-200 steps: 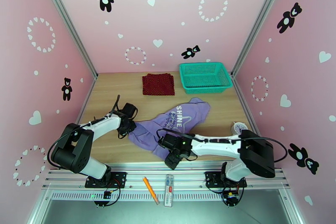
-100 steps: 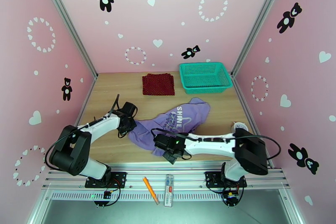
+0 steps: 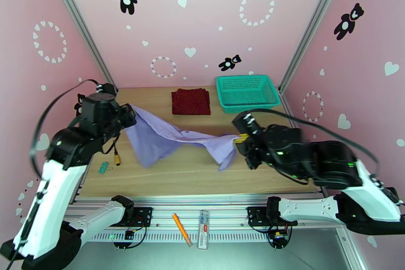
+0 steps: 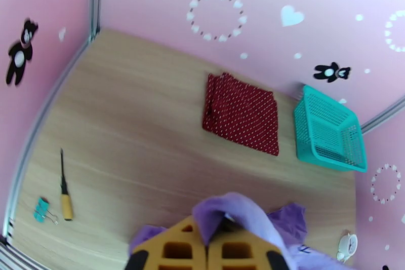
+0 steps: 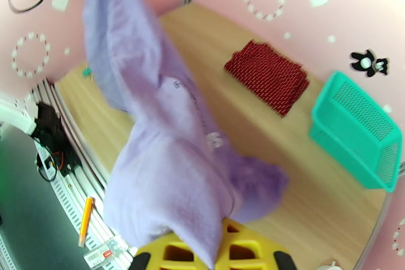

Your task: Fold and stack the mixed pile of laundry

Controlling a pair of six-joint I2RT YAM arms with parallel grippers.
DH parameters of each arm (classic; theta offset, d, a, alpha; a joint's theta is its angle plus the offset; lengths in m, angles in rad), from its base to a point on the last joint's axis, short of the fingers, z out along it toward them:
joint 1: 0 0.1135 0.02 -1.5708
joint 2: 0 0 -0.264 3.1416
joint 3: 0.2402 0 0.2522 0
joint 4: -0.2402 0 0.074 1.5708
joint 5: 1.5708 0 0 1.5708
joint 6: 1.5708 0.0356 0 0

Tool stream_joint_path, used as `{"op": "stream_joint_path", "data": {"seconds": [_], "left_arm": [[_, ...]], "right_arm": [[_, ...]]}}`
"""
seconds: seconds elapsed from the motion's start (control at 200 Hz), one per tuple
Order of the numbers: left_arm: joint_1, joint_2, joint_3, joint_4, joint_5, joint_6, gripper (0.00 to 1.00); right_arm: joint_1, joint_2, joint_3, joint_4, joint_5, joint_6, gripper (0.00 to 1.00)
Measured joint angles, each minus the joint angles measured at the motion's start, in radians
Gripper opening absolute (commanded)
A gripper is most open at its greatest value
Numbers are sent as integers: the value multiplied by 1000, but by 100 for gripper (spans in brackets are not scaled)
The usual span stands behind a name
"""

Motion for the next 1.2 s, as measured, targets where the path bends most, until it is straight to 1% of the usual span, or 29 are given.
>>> {"op": "stream_joint_path", "data": {"seconds": [0.185,0.37,0.495,0.615,0.821,0.906,0.976,1.061,1.201], "left_arm": [[0,-27,222,-176,31,55,0],[0,-34,407,-311,33,74,0],[0,-8,471,-381,32,81,0],[0,52,526,-425,28,87,0],[0,125,638,-425,25,110,0],[0,116,655,-411,31,118,0],[0,91,660,-390,50,122,0],[0,56,665,-365,85,126,0],[0,-24,685,-344,153,125,0]], "right_arm": [[0,43,241,-95,49,-64,0],[0,122,438,-111,124,-167,0],[0,155,489,-93,172,-246,0],[0,179,524,-58,224,-329,0],[0,195,578,39,277,-451,0],[0,192,597,71,264,-475,0],[0,187,619,79,225,-477,0],[0,169,637,79,156,-463,0],[1,105,640,64,27,-397,0]]}}
